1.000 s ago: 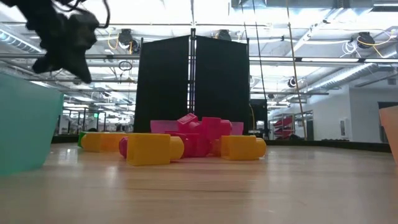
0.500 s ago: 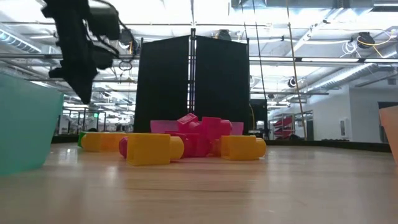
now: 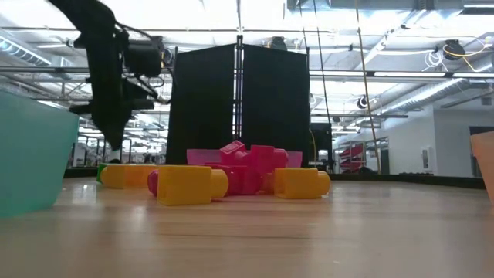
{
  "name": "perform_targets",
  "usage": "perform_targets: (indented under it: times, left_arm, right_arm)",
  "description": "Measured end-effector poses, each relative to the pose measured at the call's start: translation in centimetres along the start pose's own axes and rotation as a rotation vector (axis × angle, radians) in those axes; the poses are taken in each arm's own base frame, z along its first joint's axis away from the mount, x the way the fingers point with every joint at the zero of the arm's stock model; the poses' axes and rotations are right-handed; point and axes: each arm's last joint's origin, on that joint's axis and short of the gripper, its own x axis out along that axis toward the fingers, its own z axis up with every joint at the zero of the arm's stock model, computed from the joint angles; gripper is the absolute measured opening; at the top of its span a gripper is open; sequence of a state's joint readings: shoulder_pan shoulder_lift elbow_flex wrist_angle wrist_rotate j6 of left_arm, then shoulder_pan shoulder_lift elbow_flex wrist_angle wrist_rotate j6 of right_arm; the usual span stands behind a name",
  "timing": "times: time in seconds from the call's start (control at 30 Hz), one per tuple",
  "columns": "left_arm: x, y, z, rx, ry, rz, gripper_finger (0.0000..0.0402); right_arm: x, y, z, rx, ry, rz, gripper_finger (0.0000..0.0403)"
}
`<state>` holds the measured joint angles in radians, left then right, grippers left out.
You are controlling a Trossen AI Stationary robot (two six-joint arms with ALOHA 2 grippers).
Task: Sort blocks
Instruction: Adjust the game pieces to the center of the table
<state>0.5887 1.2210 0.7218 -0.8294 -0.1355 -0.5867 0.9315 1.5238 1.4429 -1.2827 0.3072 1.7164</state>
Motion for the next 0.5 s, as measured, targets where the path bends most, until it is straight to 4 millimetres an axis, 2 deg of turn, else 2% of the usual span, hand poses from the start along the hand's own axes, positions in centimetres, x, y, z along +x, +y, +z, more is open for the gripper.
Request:
perform_targets:
  times: [0.17, 0.5]
  left_arm:
    - [1.4, 0.1, -1.2, -0.016, 0.009, 0.001, 0.0000]
    - [3.2, -1.4, -2.5, -0.037, -0.069, -0.058, 0.0000]
  right_arm:
    - [0.0, 0.0, 0.0, -0.002, -0.009, 0.004, 0.0208]
    - [0.0, 0.1, 0.0, -0.019, -0.008, 0.012, 0.0208]
